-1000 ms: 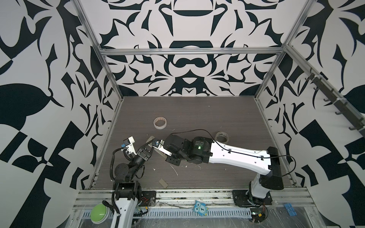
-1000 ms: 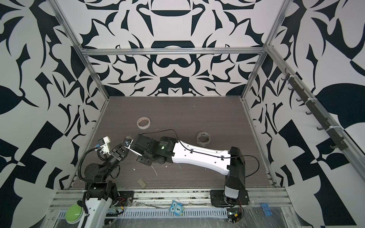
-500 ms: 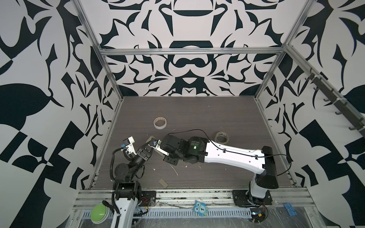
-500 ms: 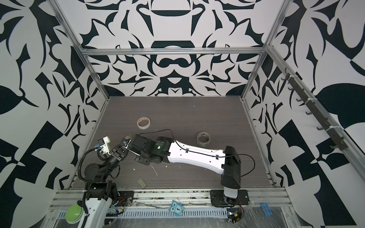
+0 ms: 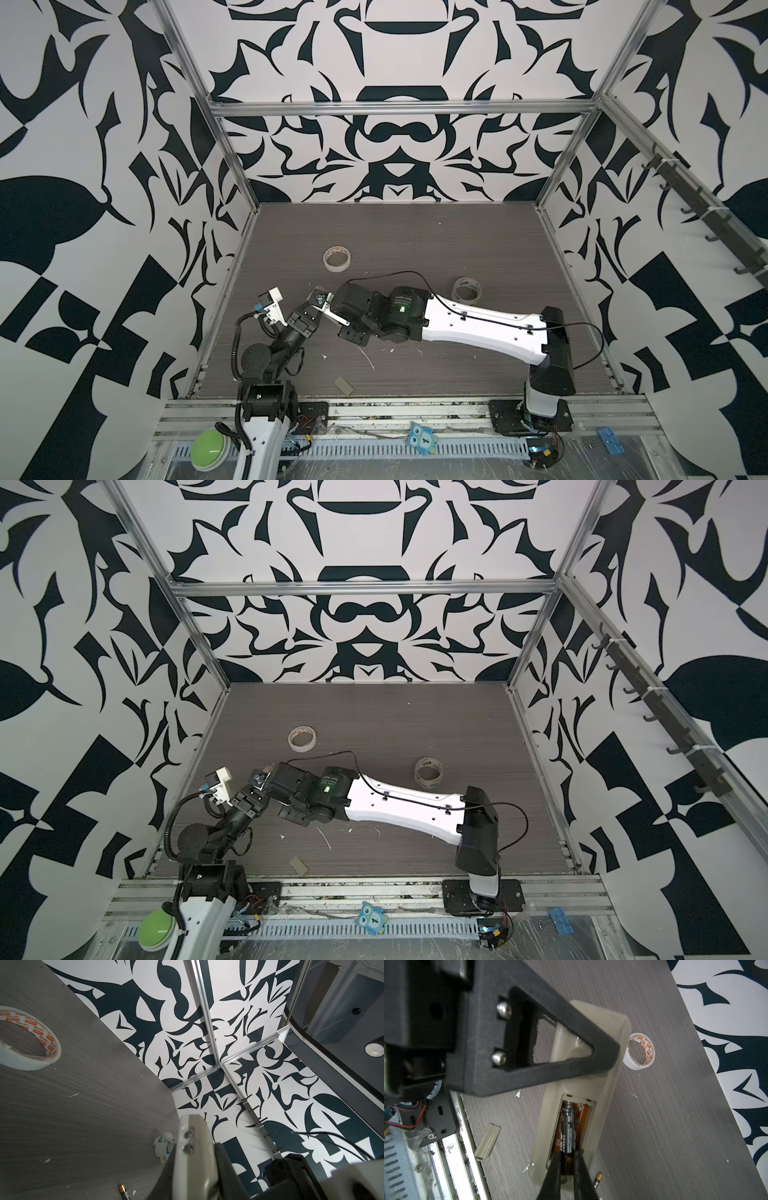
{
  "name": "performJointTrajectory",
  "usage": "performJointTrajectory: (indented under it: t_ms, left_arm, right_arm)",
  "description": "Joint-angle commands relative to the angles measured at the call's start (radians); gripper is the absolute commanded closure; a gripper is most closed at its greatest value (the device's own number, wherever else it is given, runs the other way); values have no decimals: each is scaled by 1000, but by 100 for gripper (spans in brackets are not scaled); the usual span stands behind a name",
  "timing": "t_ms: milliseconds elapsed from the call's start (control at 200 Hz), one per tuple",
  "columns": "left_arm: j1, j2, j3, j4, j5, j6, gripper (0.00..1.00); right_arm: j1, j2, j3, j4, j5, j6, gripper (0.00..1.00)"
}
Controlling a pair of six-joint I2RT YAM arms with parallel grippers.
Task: Load the batteries into the remote control
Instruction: 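Lower the battery into the compartment with the right gripper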
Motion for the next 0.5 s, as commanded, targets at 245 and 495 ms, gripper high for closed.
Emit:
performJointTrajectory:
  t_ms: [245,495]
  left_arm:
    - [1,-18,-42,49,8,-11,100]
    - [1,-17,-40,54,7,-16,100]
  right_arm:
    - [4,0,44,-14,24,33,100]
    - [6,-7,36,-3,12,38,93]
